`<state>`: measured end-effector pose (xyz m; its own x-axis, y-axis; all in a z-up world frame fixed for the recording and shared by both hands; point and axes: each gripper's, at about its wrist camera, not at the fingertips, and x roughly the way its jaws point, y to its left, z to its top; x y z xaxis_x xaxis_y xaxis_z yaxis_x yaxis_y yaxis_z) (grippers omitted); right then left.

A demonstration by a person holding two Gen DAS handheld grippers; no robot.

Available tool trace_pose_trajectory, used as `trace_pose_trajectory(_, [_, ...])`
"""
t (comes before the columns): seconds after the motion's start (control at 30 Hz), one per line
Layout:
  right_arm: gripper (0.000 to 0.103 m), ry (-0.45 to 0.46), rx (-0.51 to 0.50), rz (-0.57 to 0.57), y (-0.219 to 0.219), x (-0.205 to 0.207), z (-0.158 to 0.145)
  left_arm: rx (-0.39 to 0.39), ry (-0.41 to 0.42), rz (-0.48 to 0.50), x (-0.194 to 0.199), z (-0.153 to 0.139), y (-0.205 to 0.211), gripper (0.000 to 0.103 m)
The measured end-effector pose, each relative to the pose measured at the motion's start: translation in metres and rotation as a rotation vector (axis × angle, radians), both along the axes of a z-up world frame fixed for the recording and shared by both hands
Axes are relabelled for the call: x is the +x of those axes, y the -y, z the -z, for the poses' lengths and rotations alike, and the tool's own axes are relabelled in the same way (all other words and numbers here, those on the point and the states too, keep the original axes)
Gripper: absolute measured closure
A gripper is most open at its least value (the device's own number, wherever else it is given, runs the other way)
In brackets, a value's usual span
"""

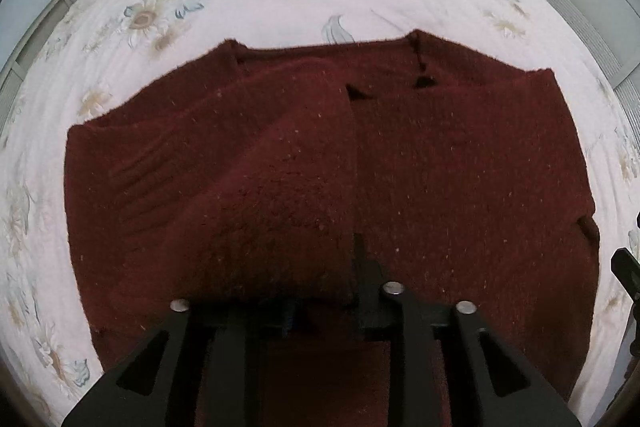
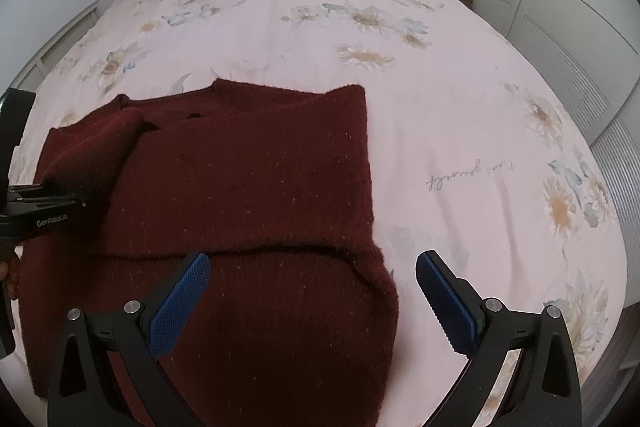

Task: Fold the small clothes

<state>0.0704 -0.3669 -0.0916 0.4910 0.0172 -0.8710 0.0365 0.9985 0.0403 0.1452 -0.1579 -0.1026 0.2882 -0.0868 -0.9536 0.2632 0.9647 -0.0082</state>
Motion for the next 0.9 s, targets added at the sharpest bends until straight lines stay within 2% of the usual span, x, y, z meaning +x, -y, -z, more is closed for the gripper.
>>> trace_pose_trajectory(0.03, [0.001, -0.001, 0.000, 0.000, 0.000, 0.000, 0.000, 0.005, -0.017, -0.004, 0.001, 0.003, 0.000, 0.068])
trace_pose_trajectory(0.07, [0.000, -0.001, -0.001, 0.000, 0.001, -0.001, 0.000, 0.007, -0.022, -0.004, 0.000, 0.003, 0.000, 0.064])
trace_pose_trajectory(0.23, [0.000, -0.002, 0.000, 0.001, 0.002, -0.002, 0.000, -0.002, -0.032, -0.007, -0.002, 0.003, -0.004, 0.018])
trace_pose_trajectory(0.37, [0.000, 0.000, 0.005, 0.000, 0.004, -0.003, -0.001, -0.020, -0.046, -0.002, -0.006, 0.000, -0.013, 0.014])
trace_pose_trajectory(0.43, [0.000, 0.002, 0.005, 0.001, 0.005, -0.005, 0.000, -0.016, -0.055, -0.002, -0.010, 0.000, -0.021, 0.008])
trace_pose_trajectory(0.53, [0.000, -0.005, 0.006, 0.001, 0.006, -0.005, 0.001, -0.015, -0.070, 0.008, -0.020, 0.002, -0.037, 0.008])
trace_pose_trajectory(0.7, [0.000, -0.009, -0.017, -0.027, 0.000, -0.007, 0.001, 0.085, 0.006, 0.024, -0.029, -0.007, -0.077, 0.008])
trace_pose_trajectory(0.9, [0.000, -0.011, -0.020, -0.049, -0.011, -0.006, 0.000, 0.172, 0.072, -0.004, -0.028, -0.015, -0.149, 0.008])
